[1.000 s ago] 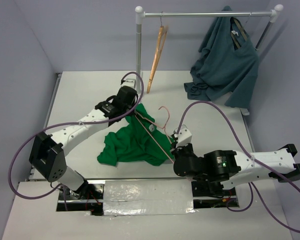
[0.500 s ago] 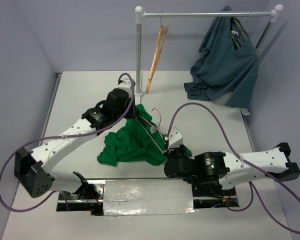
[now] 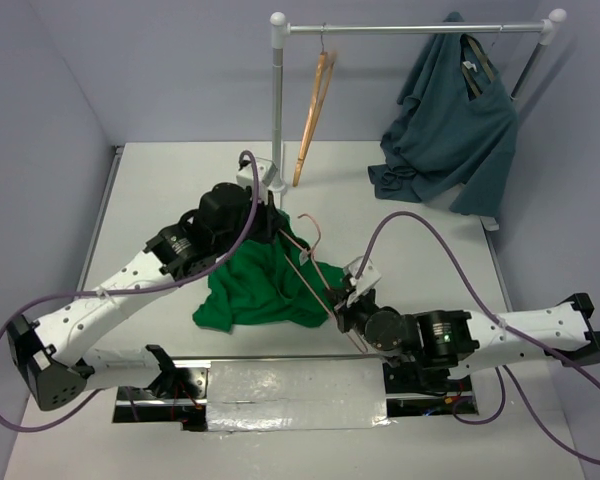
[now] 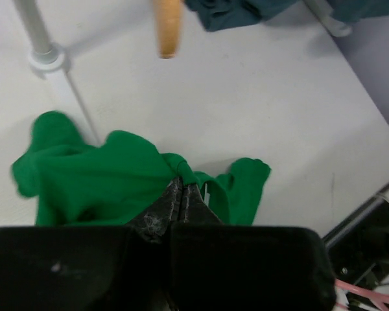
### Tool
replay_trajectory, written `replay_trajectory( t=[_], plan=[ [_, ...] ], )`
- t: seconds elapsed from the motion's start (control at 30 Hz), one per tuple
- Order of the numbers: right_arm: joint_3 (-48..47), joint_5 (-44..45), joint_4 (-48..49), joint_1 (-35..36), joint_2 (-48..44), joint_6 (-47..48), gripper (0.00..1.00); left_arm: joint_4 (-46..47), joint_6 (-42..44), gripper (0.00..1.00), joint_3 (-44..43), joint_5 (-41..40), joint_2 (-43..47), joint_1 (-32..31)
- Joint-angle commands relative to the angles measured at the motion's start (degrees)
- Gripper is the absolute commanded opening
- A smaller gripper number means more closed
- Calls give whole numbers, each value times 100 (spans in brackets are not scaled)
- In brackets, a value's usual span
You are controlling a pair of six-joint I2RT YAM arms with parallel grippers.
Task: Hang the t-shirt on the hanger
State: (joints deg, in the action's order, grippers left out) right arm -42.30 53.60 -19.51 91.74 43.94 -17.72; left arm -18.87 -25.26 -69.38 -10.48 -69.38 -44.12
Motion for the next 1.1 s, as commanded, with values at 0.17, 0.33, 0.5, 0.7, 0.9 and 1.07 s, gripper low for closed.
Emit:
replay_trajectory(
  t=[0.17, 0.33, 0.5, 0.7, 0.9, 1.07],
  plan=[
    [319, 150, 3083, 45, -272, 1507, 0, 779, 337, 0, -313, 793, 653, -1028],
    [697, 467, 4434, 45, -211, 1823, 0, 1114, 249, 0, 135, 837, 970, -1424],
    [907, 783, 5517, 45, 149, 2632, 0, 1254, 179, 0, 496, 758, 1243, -1731],
    [1417, 818, 6686, 45, 71, 2984, 0, 1316, 30, 0, 830, 820, 1568, -1899],
    [2006, 380, 8171, 28, -272, 3668, 0, 526, 108, 18, 988, 591, 1884, -1908],
    [2094, -165, 8402, 28, -465, 4004, 0, -431, 292, 53, 568, 144, 2157, -1908]
  ],
)
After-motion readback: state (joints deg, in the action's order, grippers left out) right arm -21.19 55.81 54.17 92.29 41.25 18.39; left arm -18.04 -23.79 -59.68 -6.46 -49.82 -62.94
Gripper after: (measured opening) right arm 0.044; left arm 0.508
